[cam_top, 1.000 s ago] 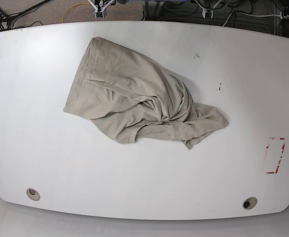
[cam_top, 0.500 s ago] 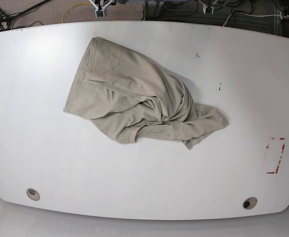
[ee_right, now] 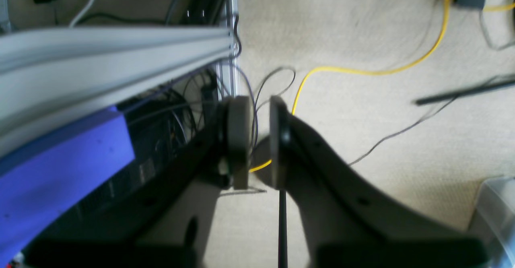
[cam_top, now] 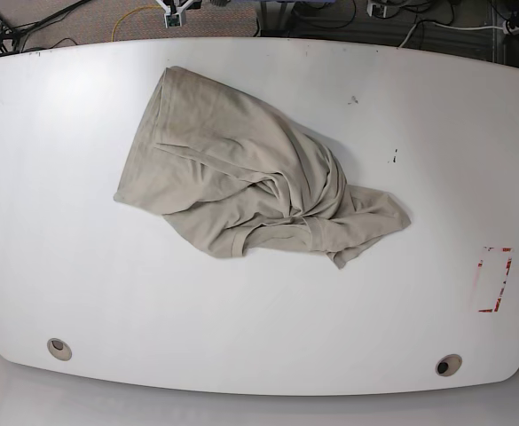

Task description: Fold the T-shirt properly

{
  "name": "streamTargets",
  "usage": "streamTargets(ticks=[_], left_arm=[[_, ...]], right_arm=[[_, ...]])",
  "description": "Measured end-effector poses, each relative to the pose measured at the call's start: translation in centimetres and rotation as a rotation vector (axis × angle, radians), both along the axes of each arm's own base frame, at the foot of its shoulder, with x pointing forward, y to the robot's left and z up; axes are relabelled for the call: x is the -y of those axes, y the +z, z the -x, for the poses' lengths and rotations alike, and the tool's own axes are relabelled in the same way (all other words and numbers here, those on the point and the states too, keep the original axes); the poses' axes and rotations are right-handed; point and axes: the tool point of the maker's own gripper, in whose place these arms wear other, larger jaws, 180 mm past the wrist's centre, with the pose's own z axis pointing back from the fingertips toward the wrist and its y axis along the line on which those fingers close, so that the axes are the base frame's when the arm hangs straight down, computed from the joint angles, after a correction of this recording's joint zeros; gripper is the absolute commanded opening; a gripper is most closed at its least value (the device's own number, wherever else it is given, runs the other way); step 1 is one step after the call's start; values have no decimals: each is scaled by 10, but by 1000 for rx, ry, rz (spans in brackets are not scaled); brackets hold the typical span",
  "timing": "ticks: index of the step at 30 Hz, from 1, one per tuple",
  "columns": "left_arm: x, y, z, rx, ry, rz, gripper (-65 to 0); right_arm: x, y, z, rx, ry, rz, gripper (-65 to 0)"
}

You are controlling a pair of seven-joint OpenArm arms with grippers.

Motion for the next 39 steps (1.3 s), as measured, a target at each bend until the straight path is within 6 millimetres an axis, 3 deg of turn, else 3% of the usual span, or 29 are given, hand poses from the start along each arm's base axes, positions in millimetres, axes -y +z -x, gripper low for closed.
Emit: streamTargets(ticks=[10, 14, 27, 39], left_arm=[[-6, 16, -4, 63, -23, -21, -393], [-7, 26, -8, 99, -32, -30, -394], [-22, 58, -5, 172, -51, -72, -396], [-23, 84, -11, 236, -84, -87, -394]], right_arm=[[2, 13, 28, -30, 11, 24, -566], [8, 23, 24, 9, 14, 49, -567], [16, 54, 40, 36, 39, 91, -566], [26, 75, 30, 93, 48, 122, -567]])
